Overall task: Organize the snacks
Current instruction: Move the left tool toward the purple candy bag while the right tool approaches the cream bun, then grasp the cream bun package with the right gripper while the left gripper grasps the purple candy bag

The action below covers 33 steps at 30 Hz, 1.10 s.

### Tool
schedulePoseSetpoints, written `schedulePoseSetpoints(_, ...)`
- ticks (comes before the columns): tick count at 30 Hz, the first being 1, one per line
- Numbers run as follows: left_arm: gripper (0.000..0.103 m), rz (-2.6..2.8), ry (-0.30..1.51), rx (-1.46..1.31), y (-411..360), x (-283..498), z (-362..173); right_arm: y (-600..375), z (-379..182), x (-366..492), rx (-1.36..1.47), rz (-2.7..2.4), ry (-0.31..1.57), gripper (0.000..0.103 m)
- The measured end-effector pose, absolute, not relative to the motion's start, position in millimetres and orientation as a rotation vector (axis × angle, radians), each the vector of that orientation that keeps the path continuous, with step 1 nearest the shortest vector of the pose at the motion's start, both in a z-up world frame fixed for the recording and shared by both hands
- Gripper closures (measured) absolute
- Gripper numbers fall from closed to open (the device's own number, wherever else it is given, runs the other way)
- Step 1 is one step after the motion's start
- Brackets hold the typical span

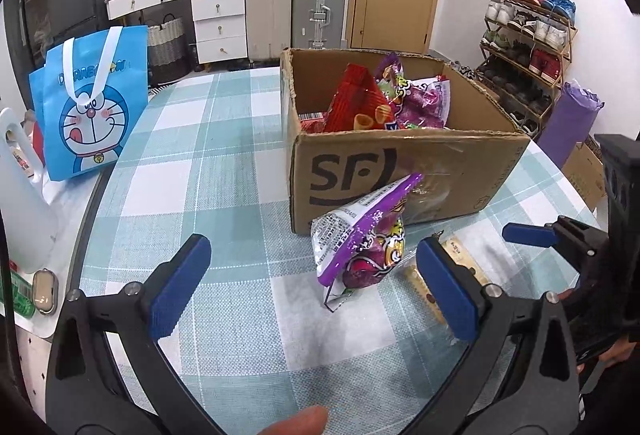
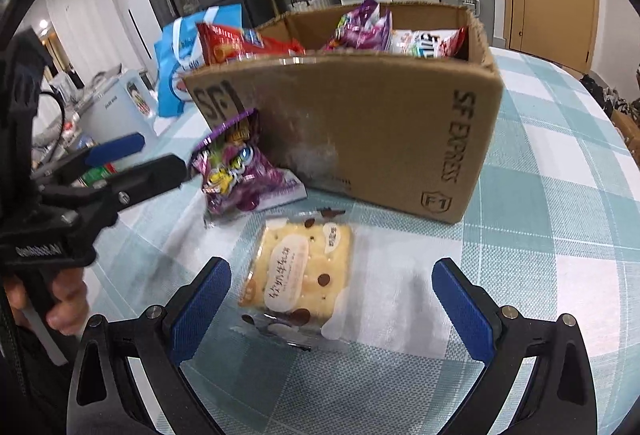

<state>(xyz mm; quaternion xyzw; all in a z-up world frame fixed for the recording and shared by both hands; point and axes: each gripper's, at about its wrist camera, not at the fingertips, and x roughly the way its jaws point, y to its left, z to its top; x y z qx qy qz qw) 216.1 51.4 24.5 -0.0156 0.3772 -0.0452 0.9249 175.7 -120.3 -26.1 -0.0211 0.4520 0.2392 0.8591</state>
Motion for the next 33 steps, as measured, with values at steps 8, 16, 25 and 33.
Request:
schedulePoseSetpoints(8, 0.001, -0.088, 0.785, -0.031, 53.5, 218.8, 20.1, -105.4, -36.5, 173.7, -0.077, 0.507, 0.97, 0.001)
schedulePoseSetpoints(16, 0.001, -0.09, 0.792, -0.03, 54.2, 220.5, 17.4, -102.9, -41.2, 182.4, -0.102, 0.391, 0.97, 0.001)
schedulePoseSetpoints(25, 0.001, -0.09, 0.793, -0.027, 53.5, 220.5, 16.3, -94.3, -40.6, 174.6, -0.153, 0.462, 0.955, 0.002)
schedulePoseSetpoints(33, 0.001, -0.094, 0.793, -0.025, 51.4, 220.1, 13.9, -91.6, -39.4, 167.9, -0.161, 0.476, 0.938, 0.028)
